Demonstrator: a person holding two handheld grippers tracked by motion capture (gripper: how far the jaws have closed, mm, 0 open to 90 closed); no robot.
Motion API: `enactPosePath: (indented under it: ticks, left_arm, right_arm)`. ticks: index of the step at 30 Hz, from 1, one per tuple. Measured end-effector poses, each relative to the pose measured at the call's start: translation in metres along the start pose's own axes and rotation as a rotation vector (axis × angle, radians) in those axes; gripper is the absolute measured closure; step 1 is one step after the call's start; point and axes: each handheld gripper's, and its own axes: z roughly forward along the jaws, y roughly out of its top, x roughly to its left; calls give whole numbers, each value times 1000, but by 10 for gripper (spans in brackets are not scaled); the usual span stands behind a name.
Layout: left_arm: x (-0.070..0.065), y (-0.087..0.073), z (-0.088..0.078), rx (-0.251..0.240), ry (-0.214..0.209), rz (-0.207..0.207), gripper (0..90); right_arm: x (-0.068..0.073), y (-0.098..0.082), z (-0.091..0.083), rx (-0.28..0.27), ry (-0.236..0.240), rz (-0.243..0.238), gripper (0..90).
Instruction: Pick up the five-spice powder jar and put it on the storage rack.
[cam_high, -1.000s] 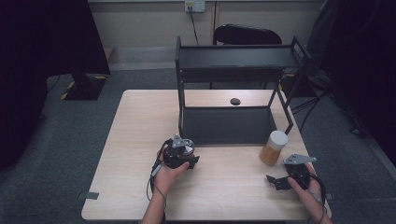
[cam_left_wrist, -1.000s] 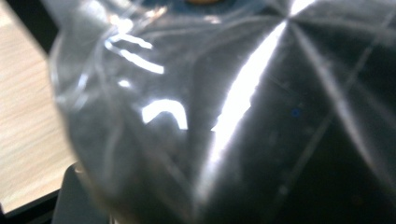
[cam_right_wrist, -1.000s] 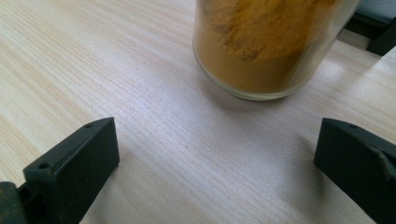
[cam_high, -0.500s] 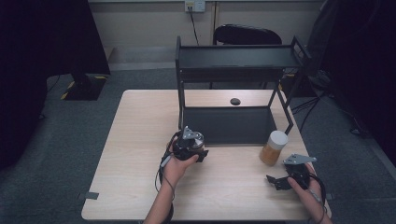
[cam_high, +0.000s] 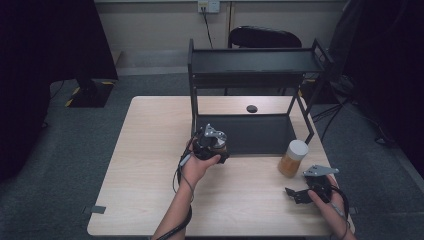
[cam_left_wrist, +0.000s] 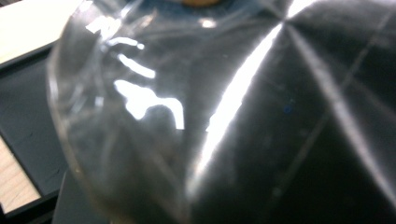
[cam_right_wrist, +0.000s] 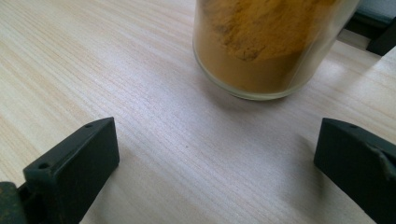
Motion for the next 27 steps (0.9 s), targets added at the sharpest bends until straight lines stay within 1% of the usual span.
enactPosePath:
  ticks: [3,8,10,12,14,15,16,20,21,22,24,26,27]
  left_arm:
    - [-2,8,3,11,4,13,309]
    - [-1,19,8,13,6,12,309]
    - [-1,23,9,8,6,6,309]
    - [0,31,9,8,9,4,310]
    - [-1,38,9,14,17,13,310]
    - [-1,38,9,14,17,13,310]
    - [-1,46,7,18,19,20,310]
    - [0,57,4,4,11,18,310]
    - [0,57,4,4,11,18,310]
    - [1,63,1,3,7,24,310]
    - [1,68,-1,-8,4,20,310]
    - [1,71,-2,-11,6,17,310]
    - [0,77,-4,-8,12,26,310]
  right_arm:
    - [0,0,0,0,0,0,0]
    - [0,0,0,0,0,0,0]
    - [0,0,0,0,0,0,0]
    - [0,0,0,0,0,0,0]
    - [0,0,0,0,0,0,0]
    - [0,0,0,0,0,0,0]
    - [0,0,0,0,0,0,0]
    - [0,0,0,0,0,0,0]
    - [0,0,0,0,0,0,0]
    - [0,0,0,0,0,0,0]
    - [0,0,0,0,0,0,0]
    - [0,0,0,0,1,0,0]
    - [0,0,0,0,1,1,0]
